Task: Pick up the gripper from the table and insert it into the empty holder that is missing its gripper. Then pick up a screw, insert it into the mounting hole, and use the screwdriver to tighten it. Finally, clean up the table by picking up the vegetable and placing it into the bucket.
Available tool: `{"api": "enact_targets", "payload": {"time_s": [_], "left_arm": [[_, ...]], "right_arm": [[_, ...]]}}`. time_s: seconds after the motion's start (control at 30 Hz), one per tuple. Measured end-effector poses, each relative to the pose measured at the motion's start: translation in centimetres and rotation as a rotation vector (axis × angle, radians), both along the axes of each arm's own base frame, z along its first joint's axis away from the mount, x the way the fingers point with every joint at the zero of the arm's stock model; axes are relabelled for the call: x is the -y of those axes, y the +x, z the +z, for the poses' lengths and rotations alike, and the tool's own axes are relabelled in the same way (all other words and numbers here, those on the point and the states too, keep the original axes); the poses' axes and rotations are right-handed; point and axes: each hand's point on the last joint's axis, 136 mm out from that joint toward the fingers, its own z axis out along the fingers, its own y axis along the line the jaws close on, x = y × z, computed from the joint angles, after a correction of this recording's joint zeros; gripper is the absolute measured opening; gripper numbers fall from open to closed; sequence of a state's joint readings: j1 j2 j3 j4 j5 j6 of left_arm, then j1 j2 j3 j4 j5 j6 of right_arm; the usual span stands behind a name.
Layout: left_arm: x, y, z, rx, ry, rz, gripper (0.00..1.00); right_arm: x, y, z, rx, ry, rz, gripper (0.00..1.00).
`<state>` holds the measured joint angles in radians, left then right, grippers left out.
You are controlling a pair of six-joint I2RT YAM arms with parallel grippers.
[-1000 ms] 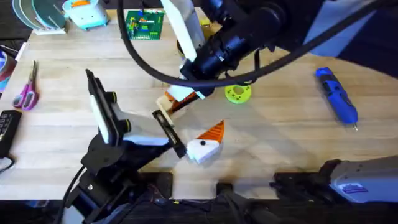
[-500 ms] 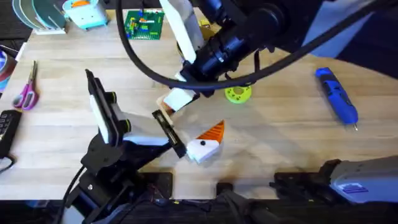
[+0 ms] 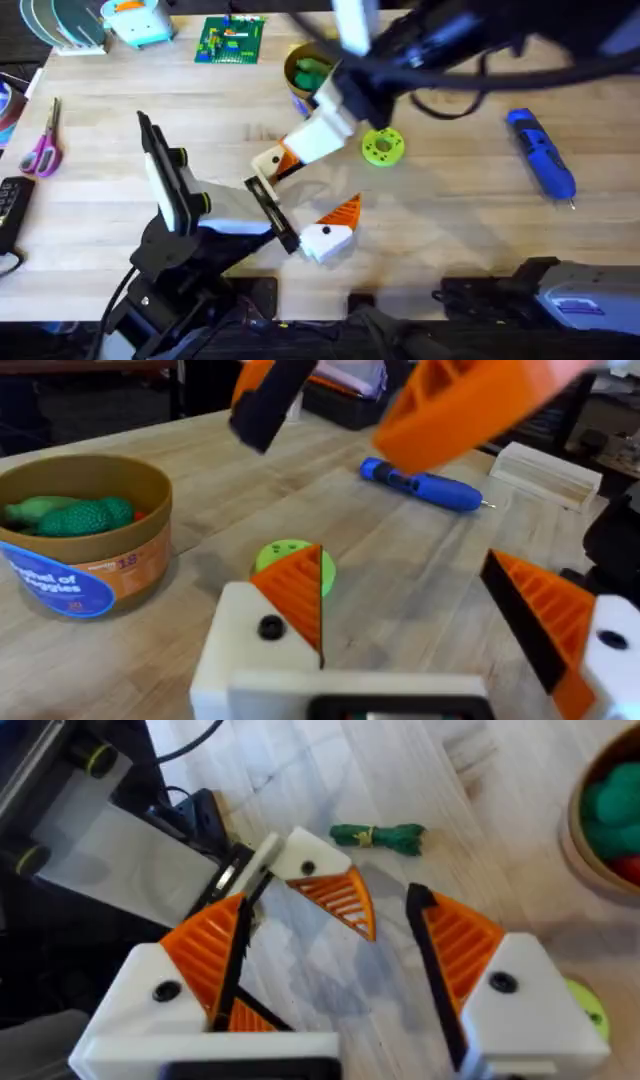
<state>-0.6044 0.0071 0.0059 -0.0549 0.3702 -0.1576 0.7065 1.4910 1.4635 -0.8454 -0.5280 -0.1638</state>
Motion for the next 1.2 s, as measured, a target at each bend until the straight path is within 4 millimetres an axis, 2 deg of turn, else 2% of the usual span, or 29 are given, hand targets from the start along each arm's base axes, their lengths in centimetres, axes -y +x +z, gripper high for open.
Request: {"api": "enact_targets", "payload": {"time_s": [0.13,0.27,0.4,0.6,0.8,0.93,1.07,1.1,1.13,1.2], "left_arm": [[0.0,0.0,0.0,0.000,0.000,0.000,0.994],[0.0,0.0,0.0,0.000,0.000,0.000,0.994],[0.0,0.0,0.0,0.000,0.000,0.000,0.993],[0.0,0.0,0.0,0.001,0.000,0.000,0.994],[0.0,0.0,0.0,0.001,0.000,0.000,0.993],[0.0,0.0,0.0,0.001,0.000,0.001,0.993],[0.0,0.0,0.0,0.001,0.000,0.001,0.993],[0.0,0.0,0.0,0.001,0.000,0.001,0.978],[0.0,0.0,0.0,0.003,0.001,0.002,0.919],[0.0,0.1,0.0,0.002,0.000,0.004,0.627]], "right_arm": [[4.1,0.2,0.8,-0.034,-0.035,-0.090,0.935],[8.2,-0.5,1.1,-0.048,-0.078,-0.105,0.935],[11.1,-0.5,1.8,-0.001,-0.058,-0.136,0.937],[14.8,-1.7,-0.9,-0.018,-0.020,-0.220,0.941],[17.0,-3.6,-2.1,0.018,0.050,-0.264,0.991],[17.2,-5.1,-3.1,0.080,0.066,-0.218,0.992],[17.1,-5.5,-3.8,0.096,0.068,-0.185,0.993],[17.1,-5.4,-3.8,0.103,0.070,-0.180,0.993],[17.1,-5.4,-3.7,0.110,0.071,-0.176,0.993],[17.1,-5.3,-3.6,0.121,0.074,-0.169,0.993]]}}
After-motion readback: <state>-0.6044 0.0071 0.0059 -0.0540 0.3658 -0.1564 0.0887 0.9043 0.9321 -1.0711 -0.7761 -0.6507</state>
